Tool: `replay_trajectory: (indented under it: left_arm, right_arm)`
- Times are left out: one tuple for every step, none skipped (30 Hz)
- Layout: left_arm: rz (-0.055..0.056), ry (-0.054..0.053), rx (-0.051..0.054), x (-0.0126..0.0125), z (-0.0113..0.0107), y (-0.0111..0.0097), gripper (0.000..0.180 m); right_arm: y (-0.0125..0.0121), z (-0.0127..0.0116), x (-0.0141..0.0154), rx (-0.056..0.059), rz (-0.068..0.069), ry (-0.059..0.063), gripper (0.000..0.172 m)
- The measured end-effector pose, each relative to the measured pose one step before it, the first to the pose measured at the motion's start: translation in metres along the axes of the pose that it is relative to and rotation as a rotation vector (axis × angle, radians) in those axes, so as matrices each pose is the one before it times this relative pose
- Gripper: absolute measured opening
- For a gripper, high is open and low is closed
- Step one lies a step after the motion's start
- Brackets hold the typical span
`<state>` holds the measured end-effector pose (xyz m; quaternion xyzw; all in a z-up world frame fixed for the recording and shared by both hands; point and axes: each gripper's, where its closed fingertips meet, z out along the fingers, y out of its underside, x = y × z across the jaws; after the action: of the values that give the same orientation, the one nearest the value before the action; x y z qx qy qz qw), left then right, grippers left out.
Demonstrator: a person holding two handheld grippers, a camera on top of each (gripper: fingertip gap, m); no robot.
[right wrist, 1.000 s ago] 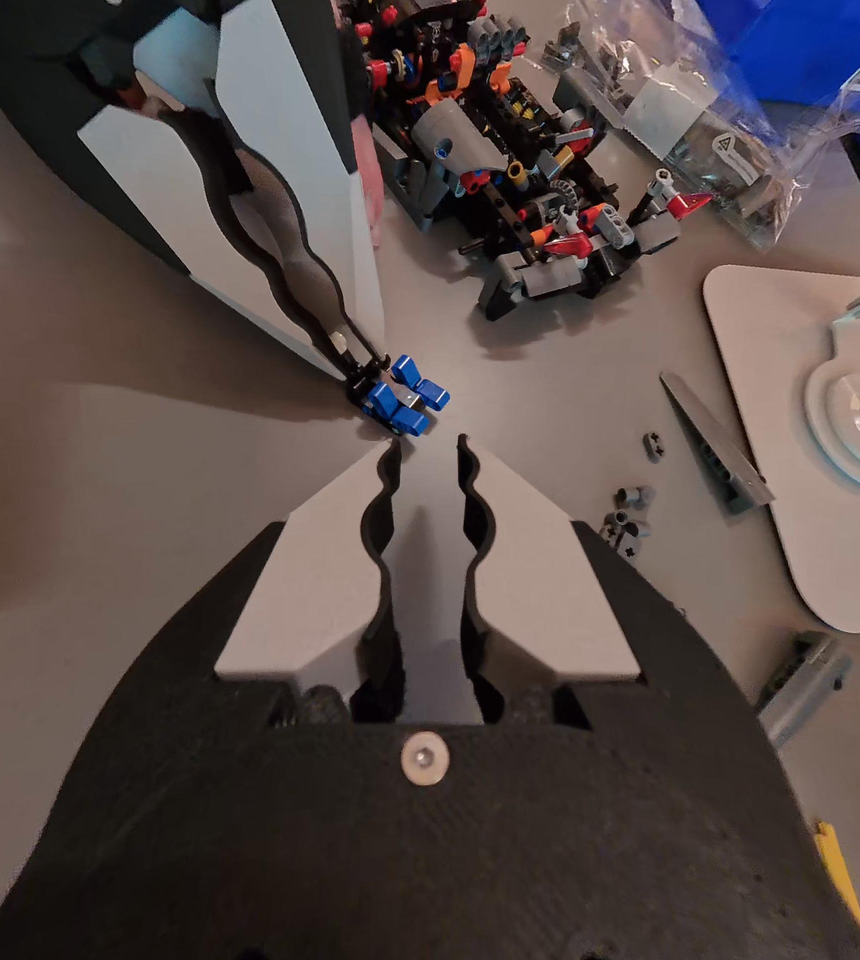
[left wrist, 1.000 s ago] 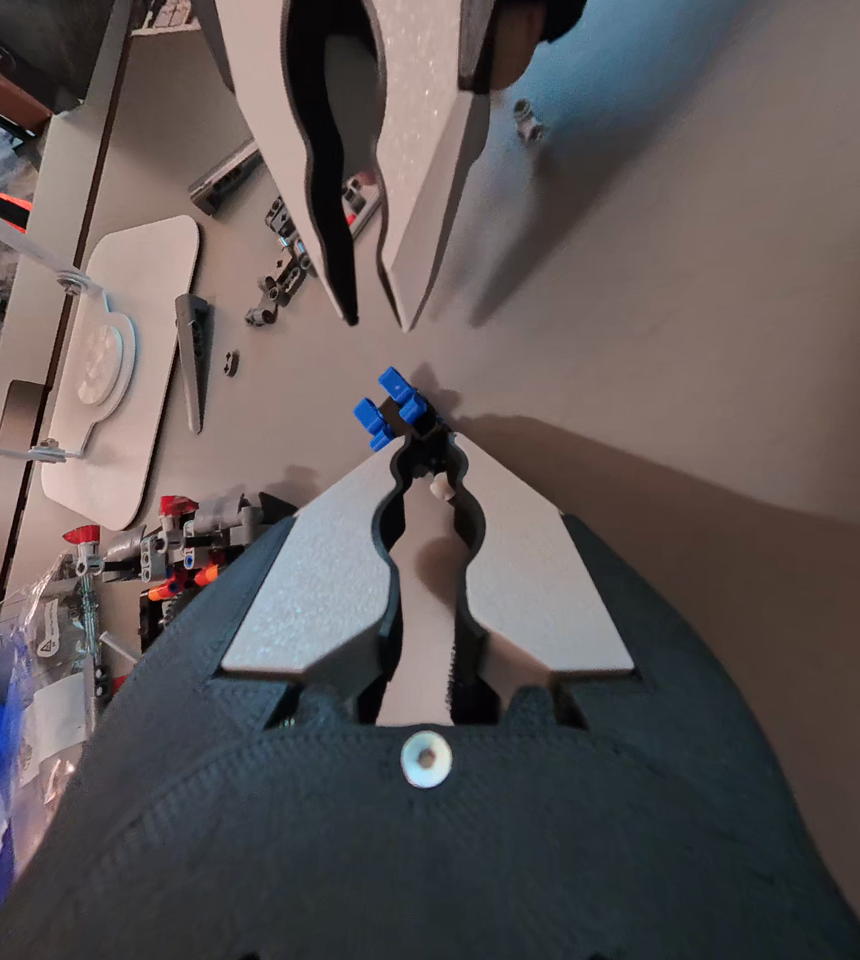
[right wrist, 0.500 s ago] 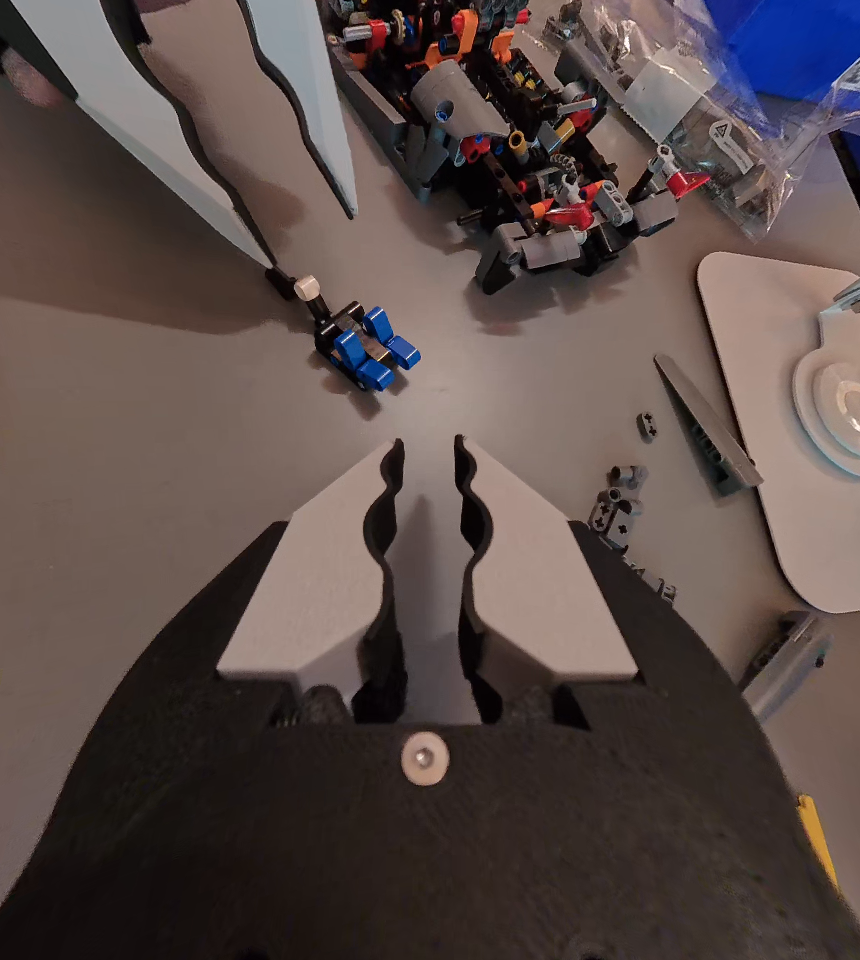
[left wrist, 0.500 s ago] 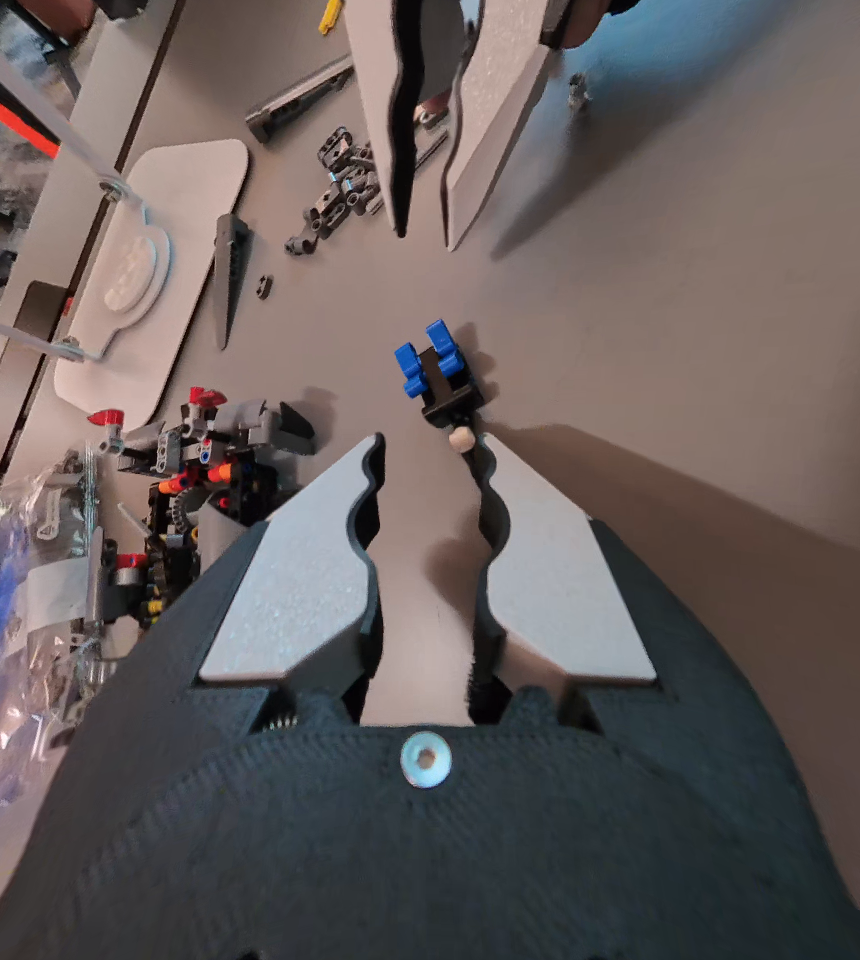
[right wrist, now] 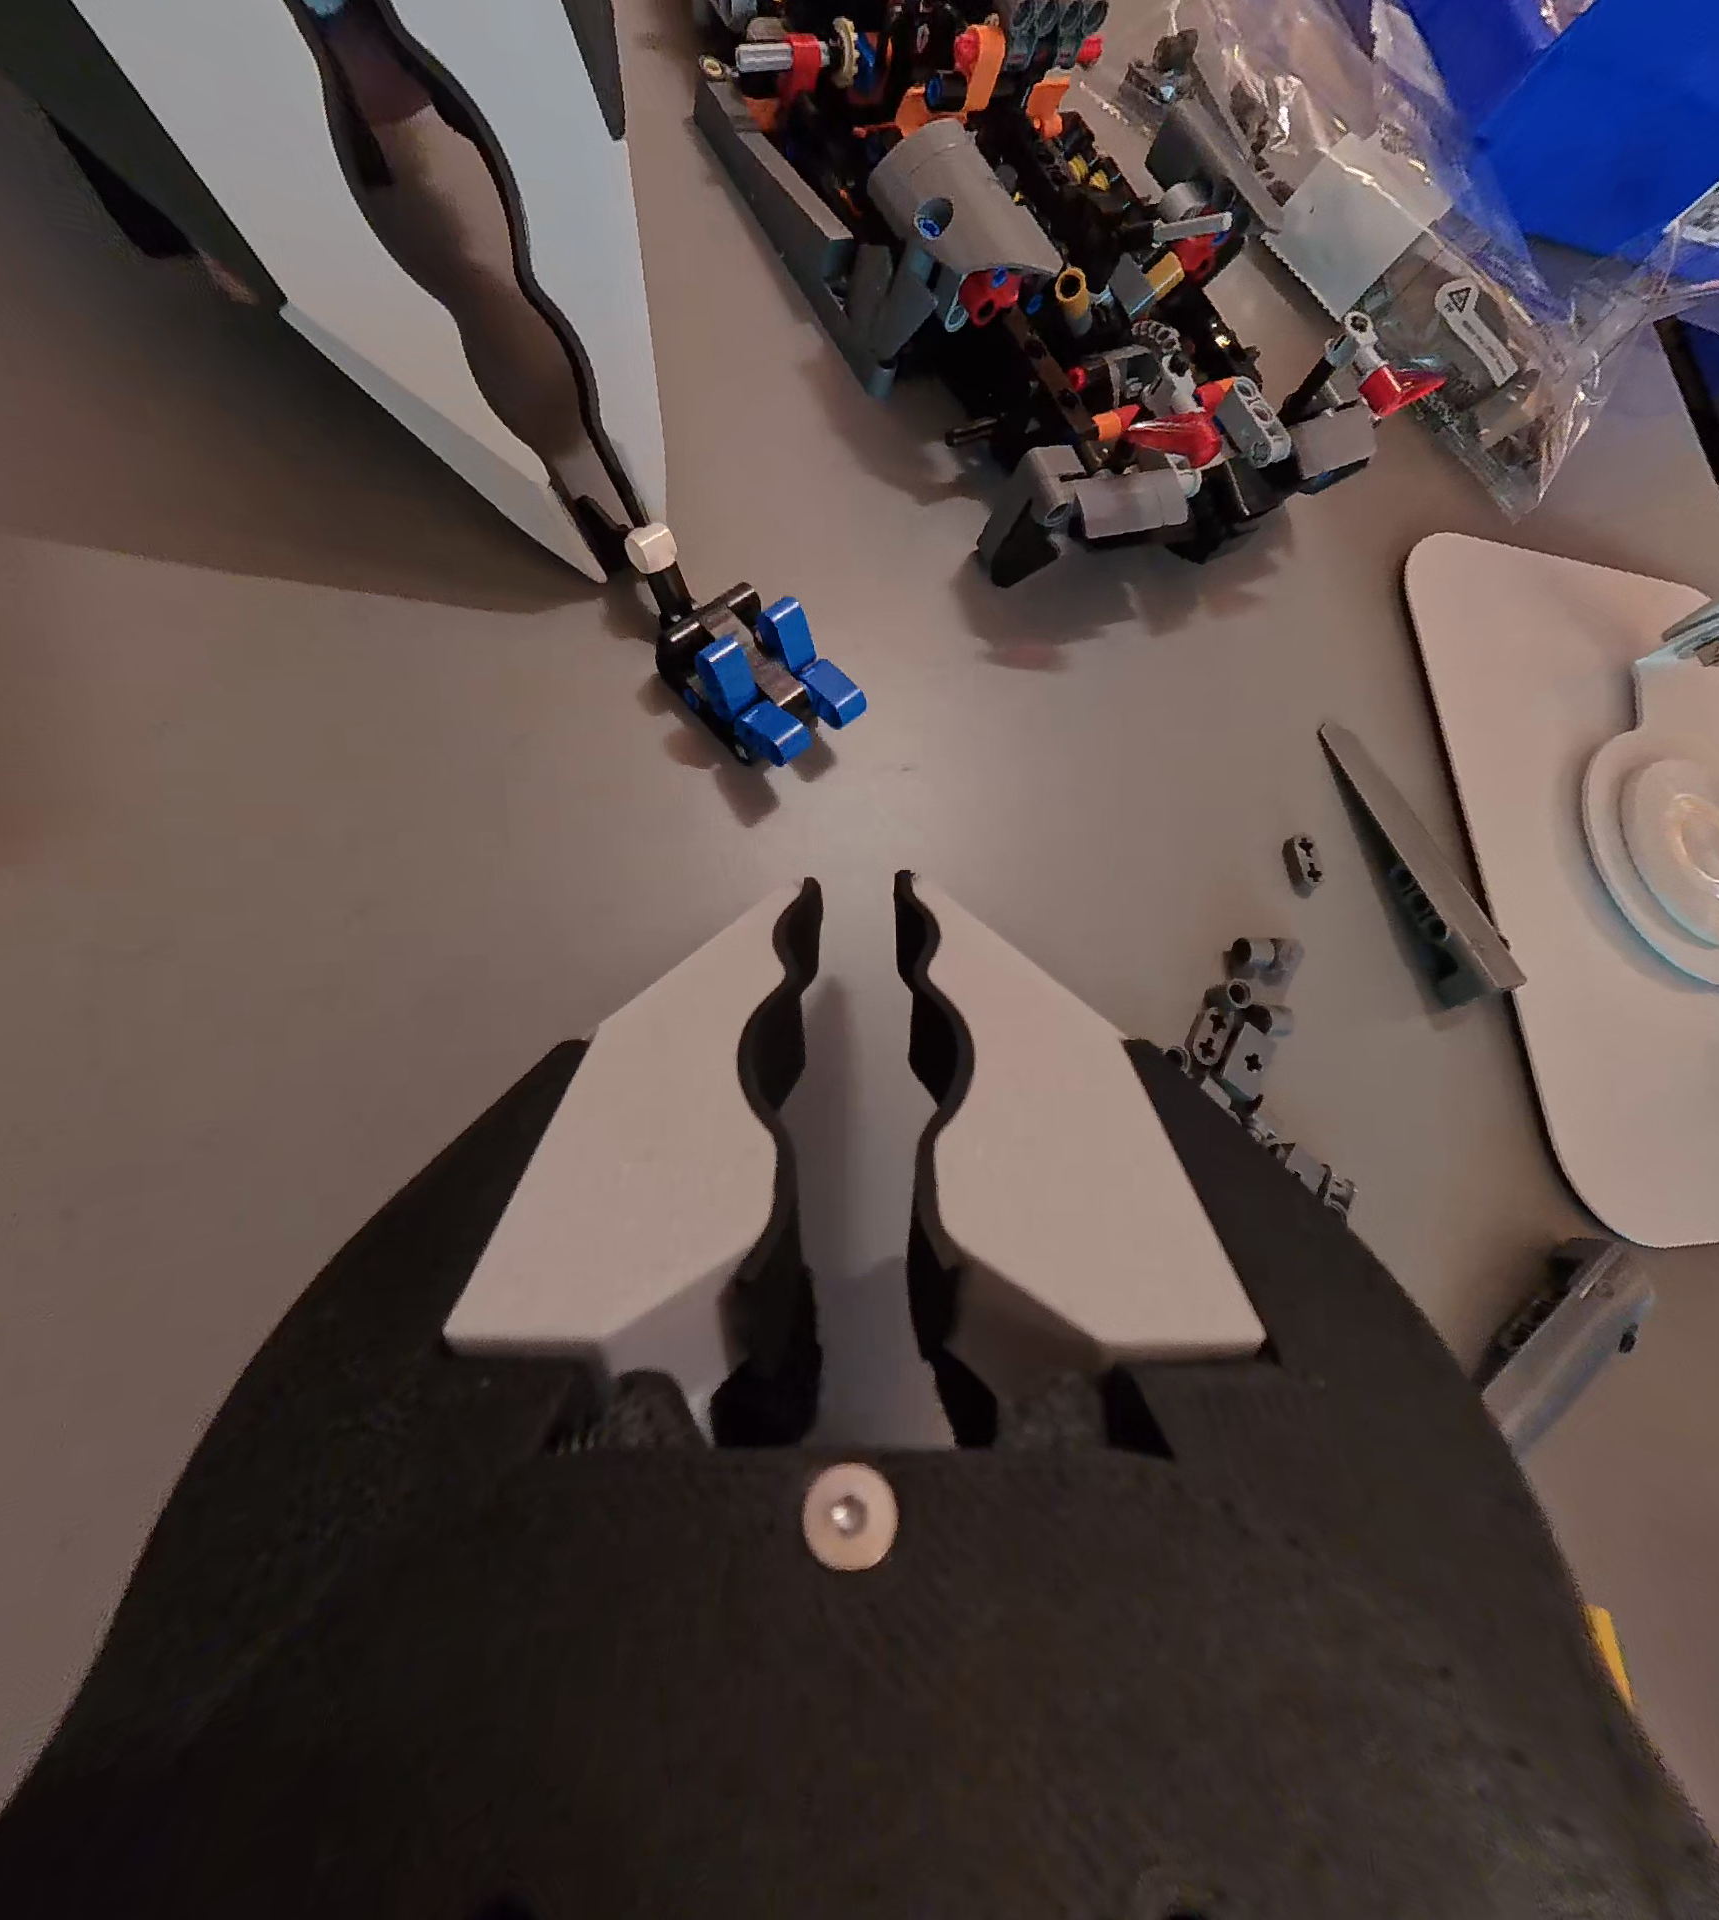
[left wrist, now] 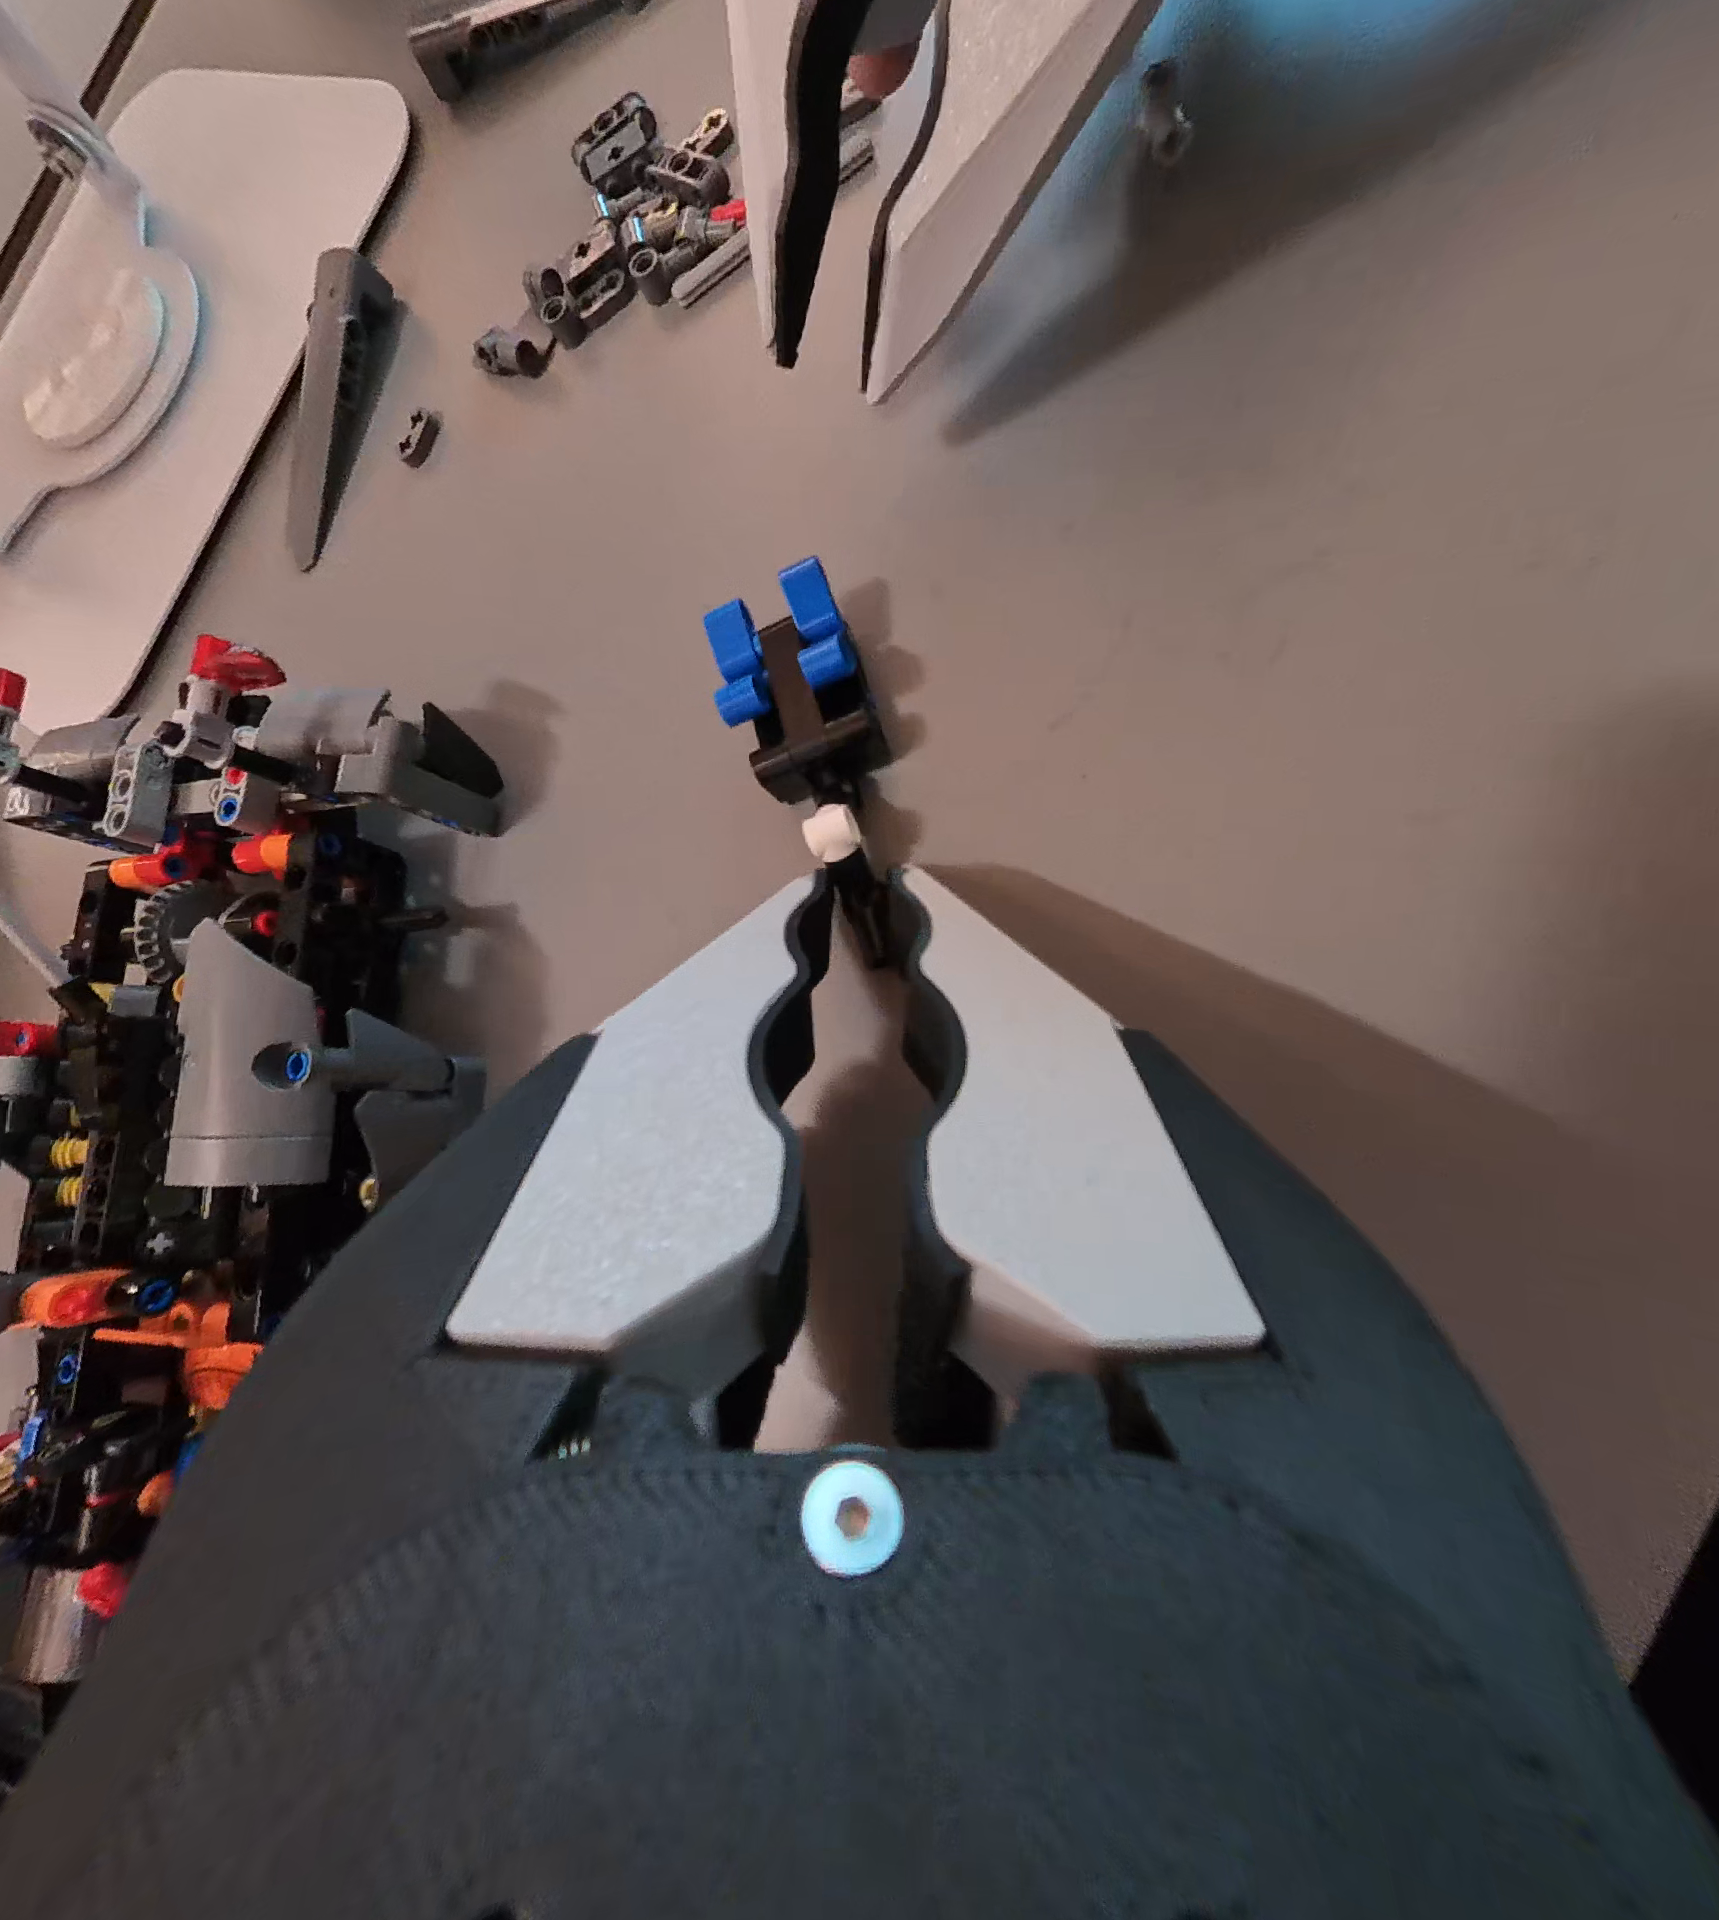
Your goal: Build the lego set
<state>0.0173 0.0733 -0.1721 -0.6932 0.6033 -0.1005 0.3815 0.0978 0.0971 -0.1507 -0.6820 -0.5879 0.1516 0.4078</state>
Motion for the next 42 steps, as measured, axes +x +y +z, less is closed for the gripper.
replay_trajectory:
  left_arm:
    - [-0.0019,-0.0062,-0.0037,-0.00098,0.00016,0.00051,0.008]
    - [0.0034,0.0023,-0.0028,-0.00009,-0.00034,0.00048,0.008]
    - [0.0067,-0.0038,-0.0044,-0.00100,-0.00054,0.00069,0.008]
    - [0.0066,-0.0094,-0.0048,-0.00195,-0.00024,0.00095,0.007]
    - [0.0038,-0.0018,-0.0033,-0.00109,-0.00031,0.00085,0.007]
    - [-0.0007,0.0050,-0.0024,-0.00058,-0.00043,0.00087,0.007]
    - [0.0029,0.0028,-0.0033,-0.00113,-0.00049,0.00113,0.007]
    - [0.0068,-0.0016,-0.0057,-0.00200,-0.00064,0.00176,0.007]
    - [0.0102,0.0039,-0.0032,-0.00112,-0.00095,0.00180,0.007]
    - [0.0073,0.0073,-0.0021,-0.00081,-0.00127,0.00202,0.007]
    - [0.0002,0.0027,-0.0072,-0.00175,-0.00149,0.00287,0.007]
    - [-0.0008,0.0027,-0.0061,-0.00159,-0.00177,0.00311,0.007]
    - [-0.0008,0.0063,-0.0019,-0.00066,-0.00201,0.00277,0.007]
    - [-0.0018,0.0030,-0.0015,-0.00055,-0.00210,0.00290,0.007]
    - [-0.0061,-0.0044,-0.0064,-0.00161,-0.00222,0.00351,0.007]
    - [-0.0030,-0.0011,-0.0028,-0.00064,-0.00224,0.00328,0.007]
    - [-0.0023,0.0081,0.0018,0.00108,-0.00226,0.00229,0.007]
    - [-0.0051,0.0039,-0.0041,0.00041,-0.00233,0.00251,0.007]
    - [0.0003,-0.0005,-0.0057,0.00011,-0.00206,0.00258,0.007]
    - [0.0047,0.0004,-0.0026,0.00055,-0.00161,0.00186,0.007]
    - [0.0011,0.0020,-0.0008,0.00086,-0.00108,0.00120,0.007]
    - [-0.0027,-0.0035,0.0006,-0.00016,-0.00044,0.00062,0.007]
    - [-0.0001,-0.0176,0.0056,-0.00184,0.00002,-0.00035,0.009]
    - [0.0042,-0.0227,0.0044,-0.00259,-0.00001,0.00006,0.014]
    - [0.0005,-0.0144,0.0012,-0.00164,-0.00050,0.00044,0.018]
    - [-0.0040,-0.0007,0.0058,-0.00005,-0.00142,-0.00050,0.023]
    - [-0.0083,-0.0031,0.0132,-0.00067,-0.00228,-0.00191,0.027]
    - [-0.0078,-0.0069,0.0169,-0.00107,-0.00278,-0.00270,0.029]
    - [-0.0058,-0.0073,0.0116,-0.00090,-0.00260,-0.00203,0.032]
    - [-0.0006,-0.0067,0.0046,-0.00060,-0.00235,-0.00111,0.032]
    - [0.0056,-0.0114,0.0073,-0.00059,-0.00240,-0.00191,0.032]
    - [0.0054,-0.0145,0.0121,-0.00059,-0.00227,-0.00285,0.032]
    - [0.0031,-0.0108,0.0114,0.00019,-0.00194,-0.00390,0.032]
    - [0.0079,-0.0111,0.0172,0.00041,-0.00215,-0.00592,0.032]
    - [0.0108,-0.0171,0.0277,-0.00040,-0.00234,-0.00878,0.032]
    - [0.0101,-0.0091,0.0293,0.00066,-0.00176,-0.01006,0.032]
    - [0.0099,-0.0024,0.0259,0.00127,-0.00053,-0.01033,0.032]
    - [0.0117,-0.0066,0.0257,0.00052,0.00076,-0.01088,0.032]
    - [0.0166,-0.0023,0.0252,0.00135,0.00233,-0.01081,0.034]
    - [0.0212,0.0113,0.0208,0.00345,0.00390,-0.01001,0.035]
    - [0.0251,0.0205,0.0130,0.00471,0.00559,-0.00871,0.037]
    - [0.0299,0.0105,0.0176,0.00338,0.00658,-0.00895,0.038]
  right_arm:
    - [0.00065,-0.00033,0.00039,-0.0017,-0.0049,0.0037,0.012]
    - [0.00027,-0.00042,-0.00006,-0.0001,-0.0047,0.0015,0.012]
    - [-0.00032,-0.00039,-0.00034,0.0041,-0.0038,-0.0008,0.012]
    - [-0.00038,-0.00036,-0.00012,0.0050,-0.0029,0.0004,0.012]
    - [0.00013,-0.00013,0.00035,0.0020,-0.0030,0.0027,0.012]
    - [0.00075,0.00000,0.00020,-0.0018,-0.0034,0.0011,0.012]
    - [0.00087,-0.00002,0.00032,-0.0026,-0.0035,0.0012,0.012]
    - [0.00060,-0.00028,0.00058,-0.0013,-0.0034,0.0028,0.012]
    - [0.00048,-0.00018,0.00036,-0.0004,-0.0024,0.0011,0.012]
    - [0.00034,-0.00002,-0.00020,0.0005,-0.0015,-0.0014,0.012]
    - [0.00035,0.00019,-0.00014,0.0006,-0.0005,-0.0014,0.012]
    - [0.00057,0.00049,-0.00024,-0.0018,0.0002,-0.0019,0.012]
    - [0.00073,0.00069,-0.00061,-0.0030,-0.0014,-0.0022,0.012]
    - [0.00068,0.00080,-0.00078,-0.0032,-0.0028,-0.0023,0.012]
    - [0.00052,0.00081,-0.00098,-0.0031,-0.0024,-0.0036,0.012]
    - [0.00034,0.00086,-0.00118,-0.0019,-0.0023,-0.0044,0.011]
    - [0.00015,0.00059,-0.00109,-0.0016,-0.0025,-0.0039,0.011]
    - [0.00016,0.00053,-0.00061,-0.0017,-0.0017,-0.0019,0.012]
    - [0.00010,0.00031,-0.00020,-0.0007,-0.0008,0.0000,0.012]
    - [-0.00027,0.00012,-0.00015,0.0009,-0.0003,0.0004,0.013]
    - [-0.00036,-0.00006,-0.00008,0.0010,0.0000,0.0005,0.014]
    - [-0.00019,-0.00015,-0.00023,-0.0002,0.0005,-0.0003,0.014]
    - [-0.00046,-0.00035,-0.00044,0.0001,0.0006,-0.0018,0.015]
    - [-0.00058,-0.00037,-0.00032,0.0009,-0.0009,-0.0003,0.015]
    - [-0.00036,-0.00038,0.00029,0.0003,-0.0020,0.0029,0.015]
    - [-0.00039,-0.00050,0.00046,0.0005,-0.0022,0.0036,0.016]
    - [-0.00072,-0.00066,0.00092,0.0039,-0.0024,0.0057,0.016]
    - [-0.00086,-0.00094,0.00132,0.0054,-0.0010,0.0065,0.016]
    - [-0.00060,-0.00094,0.00125,0.0036,0.0014,0.0052,0.016]
    - [-0.00043,-0.00092,0.00149,0.0035,0.0011,0.0062,0.016]
    - [-0.00063,-0.00117,0.00174,0.0047,-0.0011,0.0073,0.016]
    - [-0.00064,-0.00108,0.00165,0.0047,-0.0013,0.0075,0.016]
    - [-0.00049,-0.00123,0.00175,0.0042,0.0007,0.0073,0.016]
    - [-0.00063,-0.00116,0.00223,0.0047,0.0017,0.0096,0.016]
    - [-0.00064,-0.00110,0.00253,0.0057,0.0015,0.0115,0.016]
    - [-0.00062,-0.00104,0.00243,0.0065,0.0020,0.0110,0.016]
    - [-0.00027,-0.00097,0.00249,0.0046,0.0034,0.0104,0.016]
    - [-0.00002,-0.00078,0.00241,0.0030,0.0033,0.0100,0.016]
    - [-0.00039,-0.00103,0.00249,0.0057,0.0024,0.0107,0.016]
    - [-0.00056,-0.00110,0.00298,0.0068,0.0037,0.0126,0.016]
    - [-0.00055,-0.00121,0.00340,0.0071,0.0048,0.0146,0.016]
    - [-0.00048,-0.00150,0.00362,0.0072,0.0038,0.0151,0.016]
